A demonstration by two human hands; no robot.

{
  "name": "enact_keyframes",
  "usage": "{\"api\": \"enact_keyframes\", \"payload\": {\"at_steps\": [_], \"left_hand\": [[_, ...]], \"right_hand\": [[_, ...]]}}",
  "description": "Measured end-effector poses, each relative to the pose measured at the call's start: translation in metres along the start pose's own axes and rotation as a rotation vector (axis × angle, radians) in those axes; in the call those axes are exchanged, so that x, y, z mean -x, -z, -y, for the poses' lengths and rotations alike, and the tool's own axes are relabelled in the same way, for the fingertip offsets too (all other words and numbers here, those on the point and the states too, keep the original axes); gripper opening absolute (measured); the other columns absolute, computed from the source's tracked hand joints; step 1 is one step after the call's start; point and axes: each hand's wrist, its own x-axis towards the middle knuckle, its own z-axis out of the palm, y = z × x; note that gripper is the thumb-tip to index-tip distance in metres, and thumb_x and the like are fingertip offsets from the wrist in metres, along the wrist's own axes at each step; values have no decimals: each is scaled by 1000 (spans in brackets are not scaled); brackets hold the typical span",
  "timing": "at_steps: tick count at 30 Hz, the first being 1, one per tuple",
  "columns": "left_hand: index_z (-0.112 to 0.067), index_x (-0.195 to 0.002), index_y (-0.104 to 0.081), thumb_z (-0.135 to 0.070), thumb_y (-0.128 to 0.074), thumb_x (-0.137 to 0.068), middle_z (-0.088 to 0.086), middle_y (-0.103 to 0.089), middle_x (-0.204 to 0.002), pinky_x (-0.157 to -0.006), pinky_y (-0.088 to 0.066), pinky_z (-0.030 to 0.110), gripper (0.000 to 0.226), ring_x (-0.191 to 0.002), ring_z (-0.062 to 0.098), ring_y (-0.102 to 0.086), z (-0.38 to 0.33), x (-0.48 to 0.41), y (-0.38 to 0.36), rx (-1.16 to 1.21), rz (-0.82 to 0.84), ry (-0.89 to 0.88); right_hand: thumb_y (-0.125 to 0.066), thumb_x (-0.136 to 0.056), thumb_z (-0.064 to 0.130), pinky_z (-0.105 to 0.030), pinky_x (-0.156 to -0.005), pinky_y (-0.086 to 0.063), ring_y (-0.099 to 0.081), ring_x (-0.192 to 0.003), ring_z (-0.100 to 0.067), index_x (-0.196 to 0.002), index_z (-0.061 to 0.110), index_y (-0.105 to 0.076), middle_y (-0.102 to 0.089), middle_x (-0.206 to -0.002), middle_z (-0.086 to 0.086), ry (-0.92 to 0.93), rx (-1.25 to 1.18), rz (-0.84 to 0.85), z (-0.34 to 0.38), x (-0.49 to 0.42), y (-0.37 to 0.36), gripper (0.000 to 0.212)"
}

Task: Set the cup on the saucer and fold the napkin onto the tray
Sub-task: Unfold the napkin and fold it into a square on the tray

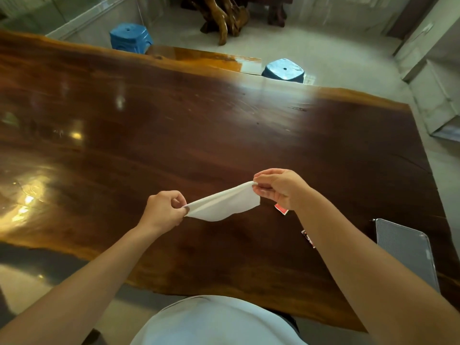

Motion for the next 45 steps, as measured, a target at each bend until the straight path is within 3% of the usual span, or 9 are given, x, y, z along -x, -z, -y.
{"api": "enact_keyframes", "payload": {"at_steps": [7, 15, 18, 23, 28, 31, 38, 41, 45], "left_hand": [[-9, -82, -76, 3, -71, -86, 13, -73, -95, -62, -64, 31, 14, -69, 20, -77, -27, -36, 9, 474, -20, 333], [-21, -69, -78, 5, -68, -85, 4, -76, -79, -71, -63, 29, 32, -81, 22, -76, -78, -79, 61, 671, -240, 8], [-25, -69, -79, 2, -71, -82, -2, -77, -74, -72, -63, 28, 32, -78, 17, -77, -70, -73, 60, 635, -262, -79], [-30, -80, -76, -9, -75, -84, -7, -76, -87, -80, -62, 35, 22, -84, 11, -72, -13, -56, 2, 368, -210, 60], [-26, -125, -66, -17, -73, -83, 3, -65, -131, -89, -47, 28, 44, -122, 22, -61, 55, -26, -69, 32, 246, 297], [-19, -136, -59, -16, -68, -88, 4, -60, -140, -104, -45, 34, 49, -129, 22, -54, 71, -19, -86, -76, 312, 270], [-12, -157, -23, -32, -52, -100, 11, -19, -167, -121, -23, 41, 67, -155, 30, -9, 66, -85, -116, -468, 206, -147], [-8, -158, -11, -41, -36, -103, 15, -2, -168, -123, -9, 45, 69, -155, 33, 3, 74, -129, -131, -584, 150, -290], [-4, -157, -9, -41, -14, -101, 16, -2, -167, -125, -6, 49, 67, -155, 30, -1, 94, -170, -150, -617, 137, -353]], "right_hand": [[-71, -87, -5, -37, -80, -64, -72, -91, -28, -94, -2, -72, -68, -105, -19, -37, -22, -110, -5, -22, -11, 8], [-69, -84, -12, -30, -60, -63, -68, -65, -22, -80, -5, -68, -65, -79, -18, 218, -266, -22, 55, -28, -13, 9], [-69, -87, -9, -28, -61, -61, -70, -63, -20, -80, 0, -70, -68, -78, -15, 263, -232, 6, 49, -29, -11, 10], [-69, -91, 1, -29, -67, -62, -74, -85, -23, -93, 7, -72, -71, -97, -13, 101, -28, -126, -21, -58, -19, 7], [-67, -90, 9, -43, -84, -61, -67, -90, -23, -103, 15, -70, -70, -101, -10, -154, 454, -181, -124, -81, -17, 14], [-65, -92, 14, -35, -80, -60, -65, -90, -17, -112, 18, -68, -68, -104, -2, -177, 631, -119, -145, -80, -16, 21], [-56, -97, 19, -36, -98, -49, -55, -124, -23, -137, 17, -53, -58, -133, -3, 400, 1047, -29, -137, -123, -69, 40], [-47, -103, 23, -44, -120, -23, -22, -151, -32, -153, 15, -31, -33, -161, -7, 663, 1253, 69, -144, -162, -110, 54], [-24, -106, 35, -56, -124, 0, 15, -154, -28, -159, 20, 1, 5, -169, -4, 804, 1459, 171, -157, -217, -126, 61]]}}
